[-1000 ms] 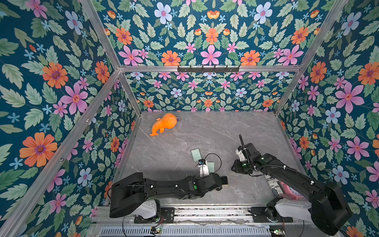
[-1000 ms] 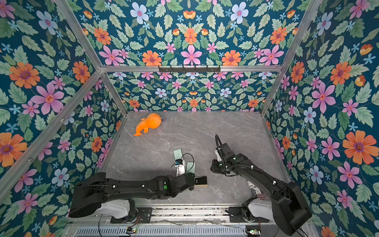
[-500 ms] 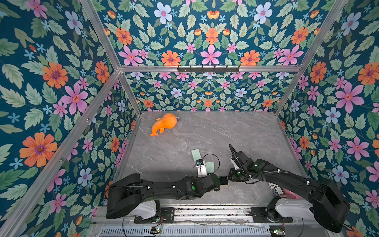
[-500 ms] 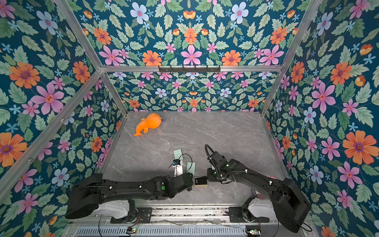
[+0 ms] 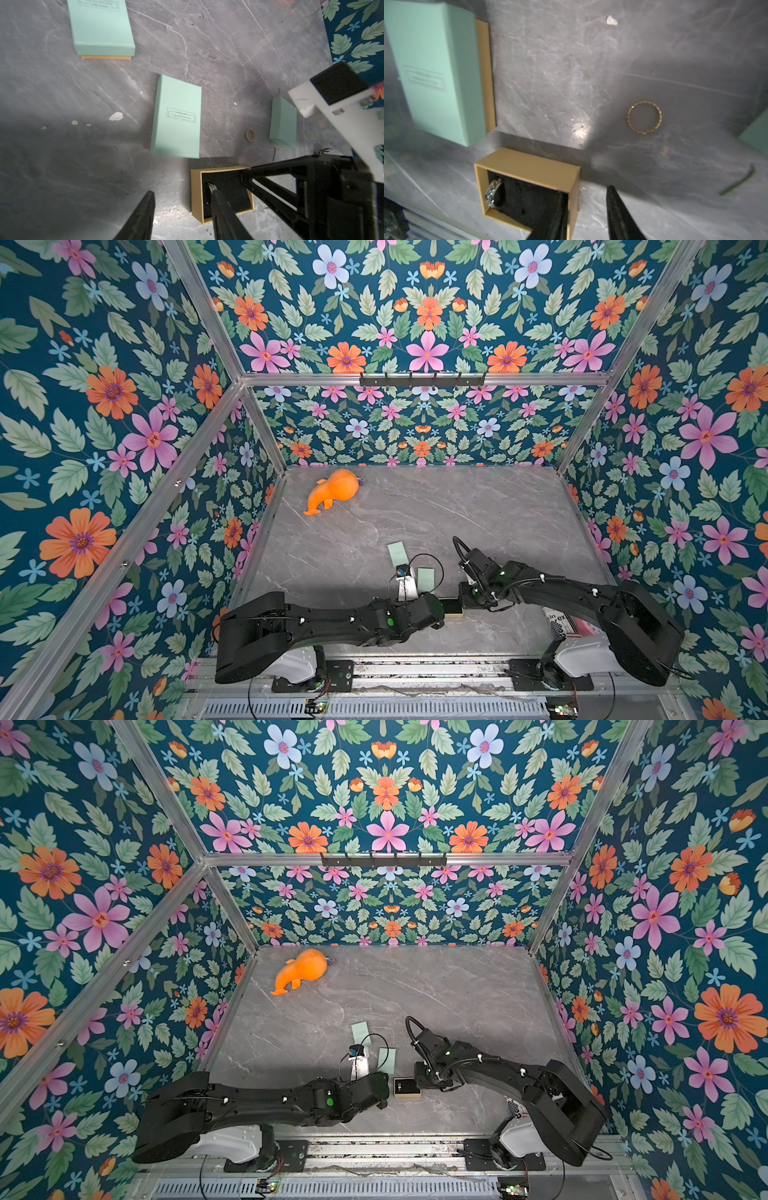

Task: Take the rings out of the lift-off lid box
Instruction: Adjust the jewelry box at the center of the board, then take out the ring from the jewelry box.

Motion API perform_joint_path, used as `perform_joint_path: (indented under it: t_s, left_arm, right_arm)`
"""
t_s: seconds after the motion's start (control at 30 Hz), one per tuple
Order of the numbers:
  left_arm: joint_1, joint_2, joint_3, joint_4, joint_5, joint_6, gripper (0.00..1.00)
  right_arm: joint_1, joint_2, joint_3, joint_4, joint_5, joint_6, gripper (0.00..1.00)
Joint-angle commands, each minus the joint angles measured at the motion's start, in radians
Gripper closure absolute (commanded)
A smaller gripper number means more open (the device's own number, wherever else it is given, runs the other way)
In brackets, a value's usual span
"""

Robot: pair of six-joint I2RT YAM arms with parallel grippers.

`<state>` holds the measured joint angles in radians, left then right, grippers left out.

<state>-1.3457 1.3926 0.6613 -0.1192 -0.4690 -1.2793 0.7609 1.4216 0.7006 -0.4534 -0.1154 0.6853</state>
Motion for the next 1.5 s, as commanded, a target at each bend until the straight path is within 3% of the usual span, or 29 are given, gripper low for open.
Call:
perform_joint_path:
  t_s: [0.0,0.3,0.5,0.87,1.47]
  left_arm:
    - [0.001,0.003,-0.003,0.019,-0.008,-0.003,0.52]
    - [0.001,-0.007,-0.019,0.029,-0.007,-0.003,0.52]
    - [0.000,-0.055,-0.058,0.042,-0.024,-0.014,0.52]
    - [0.000,-0.117,-0.133,0.091,-0.025,-0.029,0.52]
    - [-0.001,-0.149,-0.178,0.108,-0.019,-0.039,0.53]
  right_arm:
    - [0.011,0.031,0.020,-0.018,0.058,0.016,0.65]
    - [0.016,-0.066,0.109,-0.142,0.114,-0.003,0.66]
    - [0.094,-0.089,0.151,-0.172,0.103,0.014,0.66]
    - [0.237,0.102,0.246,-0.144,0.103,0.044,0.66]
    - [0.240,0.160,0.246,-0.119,0.126,0.081,0.75]
